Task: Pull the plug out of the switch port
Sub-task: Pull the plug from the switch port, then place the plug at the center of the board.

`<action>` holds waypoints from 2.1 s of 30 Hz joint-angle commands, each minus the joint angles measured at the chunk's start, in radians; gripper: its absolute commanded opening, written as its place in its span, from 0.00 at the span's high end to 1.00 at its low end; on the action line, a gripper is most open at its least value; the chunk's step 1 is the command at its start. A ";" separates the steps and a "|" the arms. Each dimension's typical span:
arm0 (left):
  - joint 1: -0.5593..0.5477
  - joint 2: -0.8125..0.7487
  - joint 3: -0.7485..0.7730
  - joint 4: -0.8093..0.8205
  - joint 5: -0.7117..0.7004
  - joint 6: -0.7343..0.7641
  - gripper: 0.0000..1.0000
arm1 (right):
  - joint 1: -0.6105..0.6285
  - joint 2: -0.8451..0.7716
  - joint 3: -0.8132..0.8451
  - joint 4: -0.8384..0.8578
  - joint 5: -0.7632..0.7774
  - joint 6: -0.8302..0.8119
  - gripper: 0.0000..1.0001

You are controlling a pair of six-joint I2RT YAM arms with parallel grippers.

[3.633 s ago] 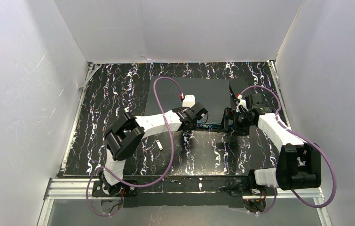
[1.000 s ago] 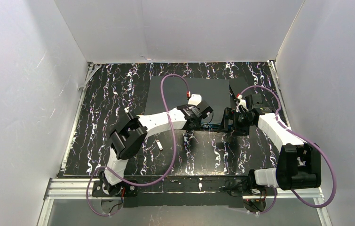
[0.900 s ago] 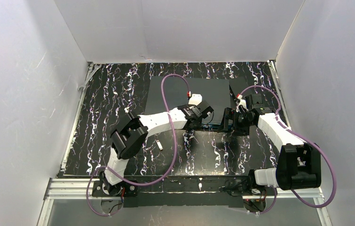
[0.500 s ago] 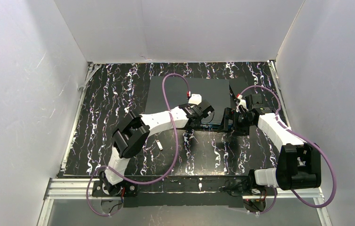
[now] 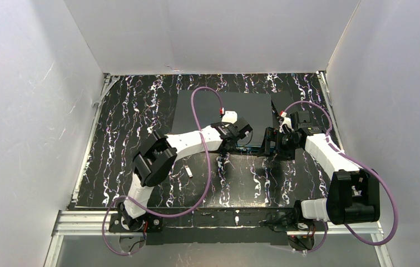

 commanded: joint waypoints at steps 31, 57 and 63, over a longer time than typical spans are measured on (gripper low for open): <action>-0.052 -0.264 -0.270 0.034 0.120 -0.057 1.00 | -0.004 0.000 -0.015 0.016 -0.009 -0.004 0.01; -0.065 -0.348 -0.312 -0.237 -0.002 -0.327 1.00 | -0.004 0.014 -0.027 0.033 -0.014 -0.004 0.01; -0.033 -0.319 -0.314 -0.250 0.037 -0.345 1.00 | -0.004 0.012 -0.029 0.032 -0.015 -0.004 0.01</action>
